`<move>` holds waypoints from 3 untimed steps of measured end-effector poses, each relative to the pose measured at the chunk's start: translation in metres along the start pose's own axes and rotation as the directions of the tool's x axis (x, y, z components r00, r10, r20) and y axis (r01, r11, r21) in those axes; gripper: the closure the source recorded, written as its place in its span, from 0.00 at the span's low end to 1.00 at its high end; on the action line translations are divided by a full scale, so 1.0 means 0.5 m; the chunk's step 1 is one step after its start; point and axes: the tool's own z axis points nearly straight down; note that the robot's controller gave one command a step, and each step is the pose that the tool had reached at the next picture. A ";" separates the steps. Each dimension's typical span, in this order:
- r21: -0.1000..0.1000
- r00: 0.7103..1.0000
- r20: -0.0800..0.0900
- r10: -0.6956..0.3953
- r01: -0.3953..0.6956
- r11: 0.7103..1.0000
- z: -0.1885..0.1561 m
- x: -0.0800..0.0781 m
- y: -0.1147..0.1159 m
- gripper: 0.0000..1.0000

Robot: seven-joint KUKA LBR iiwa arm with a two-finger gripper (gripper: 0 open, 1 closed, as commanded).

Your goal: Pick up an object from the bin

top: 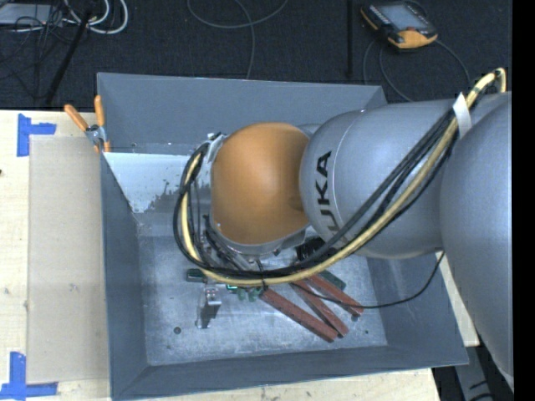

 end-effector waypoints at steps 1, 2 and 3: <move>-0.002 1.000 0.007 0.003 -0.003 1.000 -0.007 -0.004 -0.002 0.00; -0.002 0.999 0.010 -0.045 0.045 0.999 0.014 -0.071 -0.031 0.00; -0.003 0.978 0.014 -0.208 0.208 0.978 0.217 -0.120 -0.065 1.00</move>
Offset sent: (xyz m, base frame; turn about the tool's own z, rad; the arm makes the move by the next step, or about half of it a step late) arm 0.0549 -0.0270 -0.0140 -0.0669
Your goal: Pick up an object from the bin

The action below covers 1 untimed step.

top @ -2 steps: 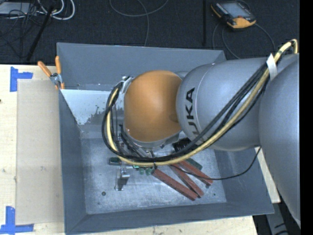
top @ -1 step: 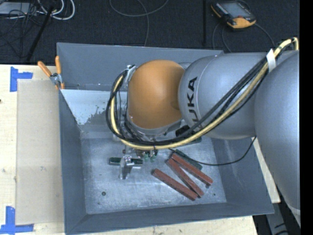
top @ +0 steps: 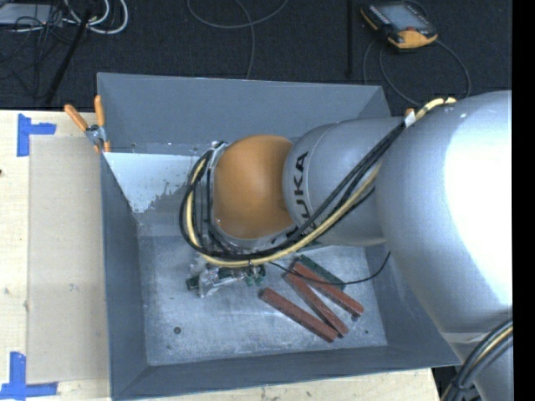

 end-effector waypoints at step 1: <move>0.000 1.000 0.000 0.001 -0.001 1.000 0.000 0.000 0.000 1.00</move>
Offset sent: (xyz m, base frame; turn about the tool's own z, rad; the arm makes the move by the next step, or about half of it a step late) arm -0.0005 0.0074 0.1395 0.0083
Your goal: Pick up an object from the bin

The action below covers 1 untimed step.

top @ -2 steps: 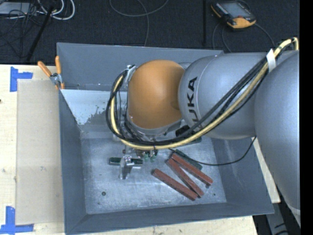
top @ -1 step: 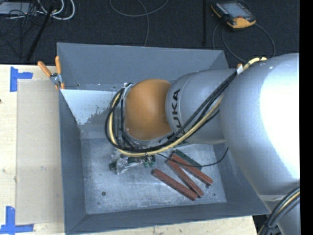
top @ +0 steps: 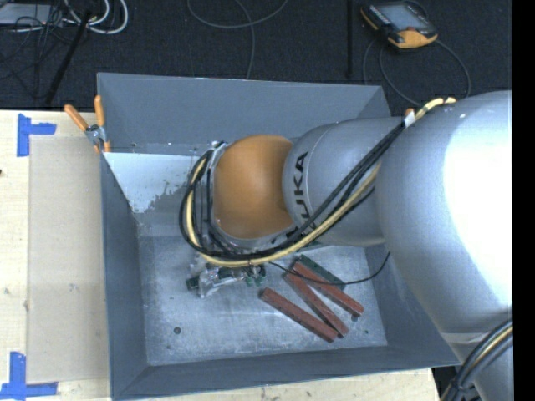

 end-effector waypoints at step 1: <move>0.003 1.000 -0.002 0.009 -0.009 1.000 -0.280 -0.006 0.015 1.00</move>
Offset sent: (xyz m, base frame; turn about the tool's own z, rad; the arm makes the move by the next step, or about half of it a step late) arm 0.0000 0.0000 0.0000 0.0000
